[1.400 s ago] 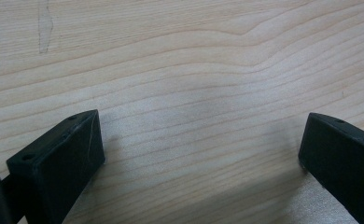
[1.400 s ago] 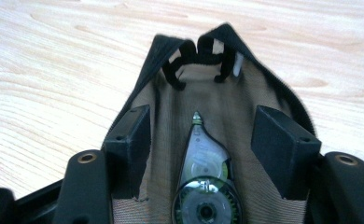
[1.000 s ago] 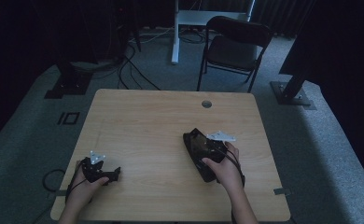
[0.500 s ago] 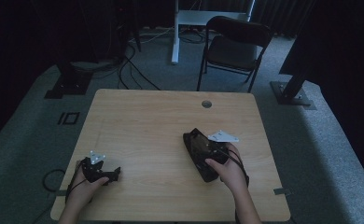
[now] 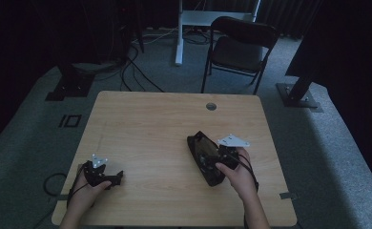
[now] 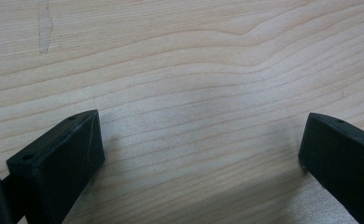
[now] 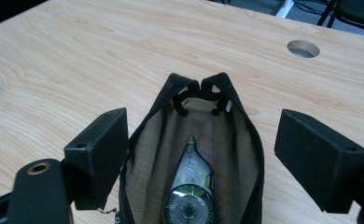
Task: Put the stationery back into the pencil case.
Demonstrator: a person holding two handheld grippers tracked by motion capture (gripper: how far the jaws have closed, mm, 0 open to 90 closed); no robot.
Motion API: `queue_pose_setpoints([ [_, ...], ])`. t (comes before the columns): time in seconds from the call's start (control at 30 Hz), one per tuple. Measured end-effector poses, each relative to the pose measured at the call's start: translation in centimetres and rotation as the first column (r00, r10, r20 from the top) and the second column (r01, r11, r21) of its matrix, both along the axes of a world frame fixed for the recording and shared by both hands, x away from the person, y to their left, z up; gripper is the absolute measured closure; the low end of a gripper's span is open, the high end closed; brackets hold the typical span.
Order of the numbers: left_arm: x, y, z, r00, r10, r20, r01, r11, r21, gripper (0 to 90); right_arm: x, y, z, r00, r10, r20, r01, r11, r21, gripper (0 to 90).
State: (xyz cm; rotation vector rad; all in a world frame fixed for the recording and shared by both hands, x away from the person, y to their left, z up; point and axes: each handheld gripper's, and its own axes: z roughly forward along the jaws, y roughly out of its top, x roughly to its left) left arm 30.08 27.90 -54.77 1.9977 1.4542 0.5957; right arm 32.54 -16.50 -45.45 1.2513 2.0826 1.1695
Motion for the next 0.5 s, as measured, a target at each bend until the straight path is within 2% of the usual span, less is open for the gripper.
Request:
queue_pose_setpoints([
  [0.1,0.0,0.0,0.0,1.0,0.0,0.0,0.0,1.0,0.0,0.3,-0.3,-0.7,0.0,0.9999,-0.006,0.011,0.005,0.9998,0.018,17.4],
  [0.3,0.0,0.0,0.0,1.0,0.0,0.0,0.0,1.0,0.001,0.2,-0.9,-2.0,0.0,0.9994,-0.029,0.018,0.029,0.9993,0.024,17.4],
  [0.5,0.0,0.0,0.0,1.0,0.0,0.0,0.0,1.0,0.0,0.3,-1.2,-3.5,-0.1,0.995,-0.094,0.036,0.093,0.9953,0.03,17.4],
])
